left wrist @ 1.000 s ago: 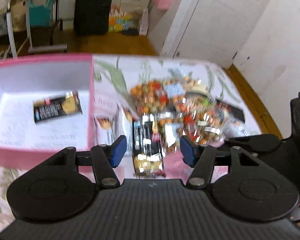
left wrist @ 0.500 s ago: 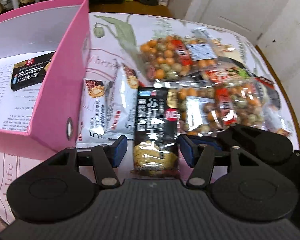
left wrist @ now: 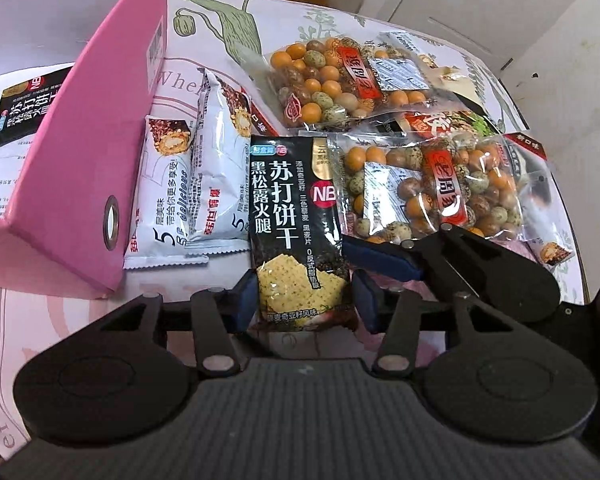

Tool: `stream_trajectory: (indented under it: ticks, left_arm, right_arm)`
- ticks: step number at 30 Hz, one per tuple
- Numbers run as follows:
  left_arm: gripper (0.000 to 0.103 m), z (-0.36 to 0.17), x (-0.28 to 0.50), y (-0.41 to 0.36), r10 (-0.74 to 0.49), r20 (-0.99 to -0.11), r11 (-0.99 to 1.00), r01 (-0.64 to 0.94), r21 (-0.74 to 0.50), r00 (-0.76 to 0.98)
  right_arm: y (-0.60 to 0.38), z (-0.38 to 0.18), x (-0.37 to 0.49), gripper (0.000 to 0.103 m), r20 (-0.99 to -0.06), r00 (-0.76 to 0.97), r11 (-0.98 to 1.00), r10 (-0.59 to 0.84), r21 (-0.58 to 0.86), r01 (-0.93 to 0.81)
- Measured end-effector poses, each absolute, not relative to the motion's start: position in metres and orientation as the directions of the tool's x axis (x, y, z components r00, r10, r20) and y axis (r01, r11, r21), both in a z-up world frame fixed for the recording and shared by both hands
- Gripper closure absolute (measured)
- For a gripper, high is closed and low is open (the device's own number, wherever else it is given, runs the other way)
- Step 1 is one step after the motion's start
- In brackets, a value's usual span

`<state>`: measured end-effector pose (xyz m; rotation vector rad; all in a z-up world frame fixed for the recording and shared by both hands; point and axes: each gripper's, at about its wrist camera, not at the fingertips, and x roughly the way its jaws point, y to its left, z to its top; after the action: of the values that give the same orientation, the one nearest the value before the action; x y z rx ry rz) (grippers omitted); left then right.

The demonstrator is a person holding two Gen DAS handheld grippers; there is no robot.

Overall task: Organize snacks
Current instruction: 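Lift the cracker pack with the left gripper and drop it into the pink box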

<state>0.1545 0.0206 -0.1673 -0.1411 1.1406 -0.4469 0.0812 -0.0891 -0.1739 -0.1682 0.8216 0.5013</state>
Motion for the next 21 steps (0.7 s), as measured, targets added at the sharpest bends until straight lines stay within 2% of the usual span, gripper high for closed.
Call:
stream_trajectory:
  ticks: [12, 21]
  left_arm:
    - [0.055, -0.142, 0.136, 0.032, -0.512, -0.833, 0.842, 0.312, -0.44, 0.207]
    - [0.055, -0.114, 0.106, 0.031, -0.52, -0.827, 0.827, 0.369, -0.425, 0.213]
  right_arm:
    - [-0.101, -0.144, 0.061, 0.027, -0.79, 0.473, 0.878, 0.389, 0.163, -0.45]
    - [-0.095, -0.119, 0.031, 0.03, -0.816, 0.465, 0.876, 0.344, 0.1, -0.472]
